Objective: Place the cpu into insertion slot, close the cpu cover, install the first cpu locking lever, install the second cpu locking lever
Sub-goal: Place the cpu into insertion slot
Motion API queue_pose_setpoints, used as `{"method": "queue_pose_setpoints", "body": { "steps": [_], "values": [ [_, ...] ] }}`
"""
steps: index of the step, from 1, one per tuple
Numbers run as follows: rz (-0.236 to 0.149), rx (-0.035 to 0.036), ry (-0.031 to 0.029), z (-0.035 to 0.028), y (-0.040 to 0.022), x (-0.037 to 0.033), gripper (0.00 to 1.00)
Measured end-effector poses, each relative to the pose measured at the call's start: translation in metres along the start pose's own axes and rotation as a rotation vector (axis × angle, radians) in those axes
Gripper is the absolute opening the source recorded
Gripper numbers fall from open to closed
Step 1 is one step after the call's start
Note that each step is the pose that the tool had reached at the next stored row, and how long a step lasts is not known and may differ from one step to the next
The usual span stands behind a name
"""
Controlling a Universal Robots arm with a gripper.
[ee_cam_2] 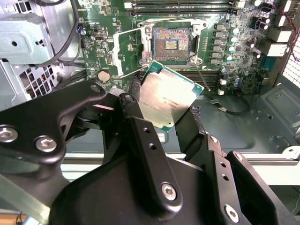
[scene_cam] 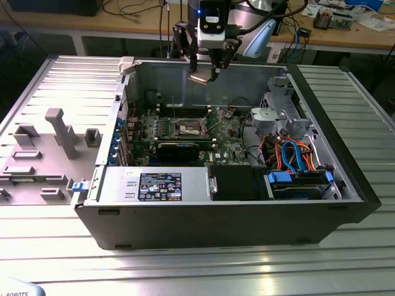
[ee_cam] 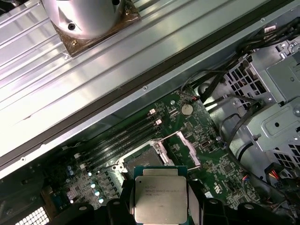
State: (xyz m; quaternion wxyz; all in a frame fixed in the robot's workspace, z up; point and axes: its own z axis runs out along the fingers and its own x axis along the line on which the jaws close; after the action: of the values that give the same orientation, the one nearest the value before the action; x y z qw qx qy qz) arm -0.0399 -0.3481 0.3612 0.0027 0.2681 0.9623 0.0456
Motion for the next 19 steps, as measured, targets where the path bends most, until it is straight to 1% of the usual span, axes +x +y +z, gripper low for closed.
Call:
{"method": "queue_pose_setpoints", "body": {
  "steps": [2, 4, 7, 9, 10, 12, 14, 15, 17, 19],
  "values": [
    [0.014, -0.0002, -0.0012, 0.0000, 0.0000, 0.0000, 0.54],
    [0.040, -0.0006, -0.0034, 0.0000, -0.0001, 0.0002, 0.54],
    [0.059, -0.0010, -0.0052, 0.0001, -0.0004, 0.0006, 0.54],
    [0.103, -0.0020, -0.0092, 0.0006, -0.0005, 0.0007, 0.54],
    [0.133, -0.0026, -0.0119, 0.0008, -0.0005, 0.0006, 0.54],
    [0.168, -0.0032, -0.0150, 0.0010, -0.0005, 0.0006, 0.54],
    [0.211, -0.0041, -0.0189, 0.0012, -0.0005, 0.0006, 0.54],
    [0.226, -0.0044, -0.0202, 0.0012, -0.0005, 0.0006, 0.54],
    [0.242, -0.0047, -0.0216, 0.0012, -0.0005, 0.0006, 0.54],
    [0.249, -0.0048, -0.0222, 0.0012, -0.0005, 0.0006, 0.54]
  ]
}}
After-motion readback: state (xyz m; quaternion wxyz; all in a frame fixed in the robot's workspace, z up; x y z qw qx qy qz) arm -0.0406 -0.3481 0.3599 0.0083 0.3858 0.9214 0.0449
